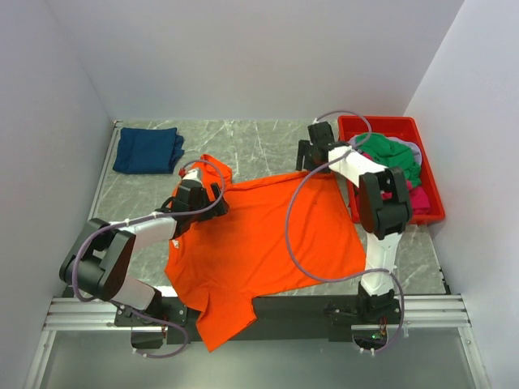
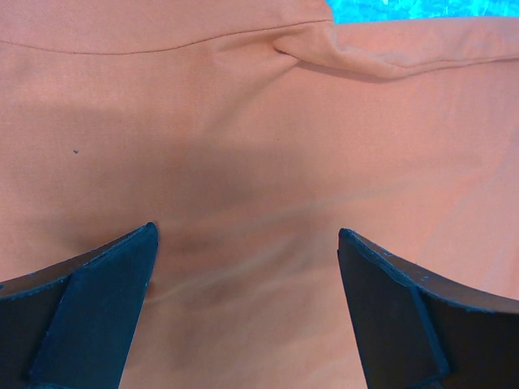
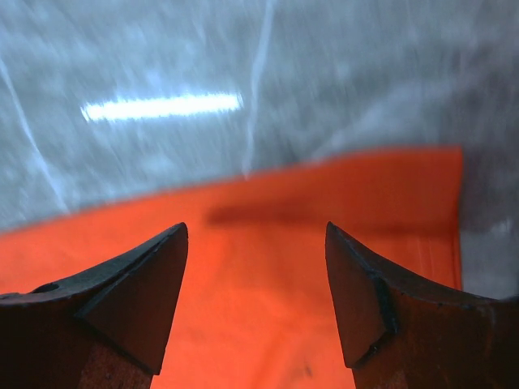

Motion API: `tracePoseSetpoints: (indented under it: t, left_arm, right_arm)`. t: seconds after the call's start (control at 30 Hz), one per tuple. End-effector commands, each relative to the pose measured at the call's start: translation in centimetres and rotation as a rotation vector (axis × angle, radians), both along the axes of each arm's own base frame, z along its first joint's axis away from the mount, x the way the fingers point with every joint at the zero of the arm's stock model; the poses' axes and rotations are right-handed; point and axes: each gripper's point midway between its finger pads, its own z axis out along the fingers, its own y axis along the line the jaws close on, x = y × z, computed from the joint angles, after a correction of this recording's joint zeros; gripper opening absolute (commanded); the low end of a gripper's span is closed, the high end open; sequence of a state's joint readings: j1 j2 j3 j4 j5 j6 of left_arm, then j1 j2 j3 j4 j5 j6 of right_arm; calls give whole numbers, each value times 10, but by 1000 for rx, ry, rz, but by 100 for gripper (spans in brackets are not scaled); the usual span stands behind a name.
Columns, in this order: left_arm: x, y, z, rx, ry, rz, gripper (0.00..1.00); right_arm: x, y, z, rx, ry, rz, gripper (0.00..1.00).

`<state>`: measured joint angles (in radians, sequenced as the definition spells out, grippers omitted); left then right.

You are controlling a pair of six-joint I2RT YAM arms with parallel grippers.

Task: Fold and stack the t-shirts
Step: Flatten the tshirt out

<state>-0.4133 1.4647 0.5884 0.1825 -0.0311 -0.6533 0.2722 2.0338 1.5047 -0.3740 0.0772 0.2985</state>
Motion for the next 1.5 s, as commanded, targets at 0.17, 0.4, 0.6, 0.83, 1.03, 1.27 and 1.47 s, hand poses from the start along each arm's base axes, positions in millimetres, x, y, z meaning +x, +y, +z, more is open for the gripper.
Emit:
tracePoseSetpoints:
  t: [0.17, 0.4, 0.6, 0.83, 1.03, 1.27, 1.47]
  left_arm:
    - [28, -33, 25, -27, -8, -51, 99]
    - [26, -81, 50, -73, -66, -121, 99]
    - [0, -169, 68, -121, -135, -301, 99]
    - [-45, -256, 51, -156, -122, -499, 99]
    - [-94, -296, 31, -206, -96, -600, 99]
    - [-148, -304, -15, -186, 1, -690, 99]
    - [-182, -283, -42, -198, 86, -669, 99]
  right_arm:
    - [-11, -11, 22, 24, -48, -25, 75]
    - [-4, -16, 0, 43, 11, -35, 75]
    - [5, -19, -6, 73, 24, -46, 75]
    - [10, -13, -19, 124, 88, -26, 74]
    - [14, -12, -20, 118, 101, -25, 72]
    - [28, -11, -18, 111, 103, -20, 72]
    - [34, -16, 6, 92, 58, -22, 72]
